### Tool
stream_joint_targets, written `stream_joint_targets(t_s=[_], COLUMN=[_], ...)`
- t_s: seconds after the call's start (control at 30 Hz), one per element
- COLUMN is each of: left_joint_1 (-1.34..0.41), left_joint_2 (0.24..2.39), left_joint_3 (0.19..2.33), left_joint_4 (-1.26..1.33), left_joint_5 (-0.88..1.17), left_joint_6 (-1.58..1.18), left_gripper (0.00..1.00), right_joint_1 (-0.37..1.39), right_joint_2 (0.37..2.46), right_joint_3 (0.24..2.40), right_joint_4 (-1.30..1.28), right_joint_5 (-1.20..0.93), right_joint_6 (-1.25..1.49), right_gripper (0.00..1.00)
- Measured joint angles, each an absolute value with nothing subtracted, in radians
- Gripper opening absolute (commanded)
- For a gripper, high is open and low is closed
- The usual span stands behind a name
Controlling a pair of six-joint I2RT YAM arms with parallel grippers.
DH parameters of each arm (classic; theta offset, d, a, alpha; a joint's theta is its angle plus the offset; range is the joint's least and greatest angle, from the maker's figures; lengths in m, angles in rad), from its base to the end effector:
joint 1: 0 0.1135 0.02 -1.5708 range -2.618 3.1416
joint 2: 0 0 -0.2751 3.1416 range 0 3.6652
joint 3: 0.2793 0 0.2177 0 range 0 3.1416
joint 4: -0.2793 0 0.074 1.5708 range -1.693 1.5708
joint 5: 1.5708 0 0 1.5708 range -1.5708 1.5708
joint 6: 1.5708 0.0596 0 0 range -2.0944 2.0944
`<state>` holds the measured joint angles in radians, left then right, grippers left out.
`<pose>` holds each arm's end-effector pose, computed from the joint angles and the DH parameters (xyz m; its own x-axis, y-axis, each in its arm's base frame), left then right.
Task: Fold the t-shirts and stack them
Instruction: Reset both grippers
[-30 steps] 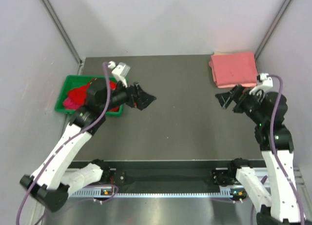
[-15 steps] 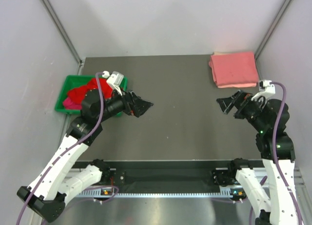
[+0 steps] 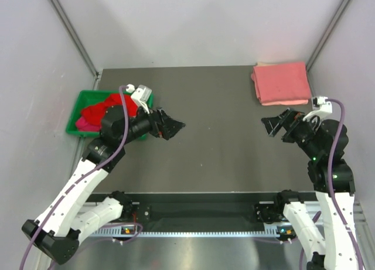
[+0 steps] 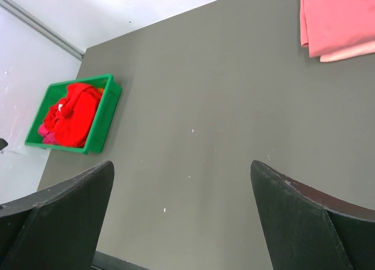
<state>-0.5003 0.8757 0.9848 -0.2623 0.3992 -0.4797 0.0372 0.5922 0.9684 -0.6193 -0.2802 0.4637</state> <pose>0.1404 -0.1032 0.3875 -0.4783 -0.2231 -0.8494 0.6293 0.5875 -0.5087 0.0911 0.0199 0.3682 -0.3511 0.4171 -0.8383 -0.1643 0.8540 0.4937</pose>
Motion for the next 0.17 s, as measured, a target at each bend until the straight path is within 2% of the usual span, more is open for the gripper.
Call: stream_joint_targets(t_s=[0.17], left_joint_1=[-0.5], left_joint_2=[0.878], left_joint_3=[0.991], left_joint_4=[-0.262], left_joint_5=[0.398], left_joint_6=[-0.468], left_gripper=[0.99], right_joint_1=[0.037], right_joint_2=[0.591], right_joint_3=[0.969], right_joint_4=[-0.619], right_joint_5=[-0.278], right_joint_6=[0.459], right_gripper=[1.0])
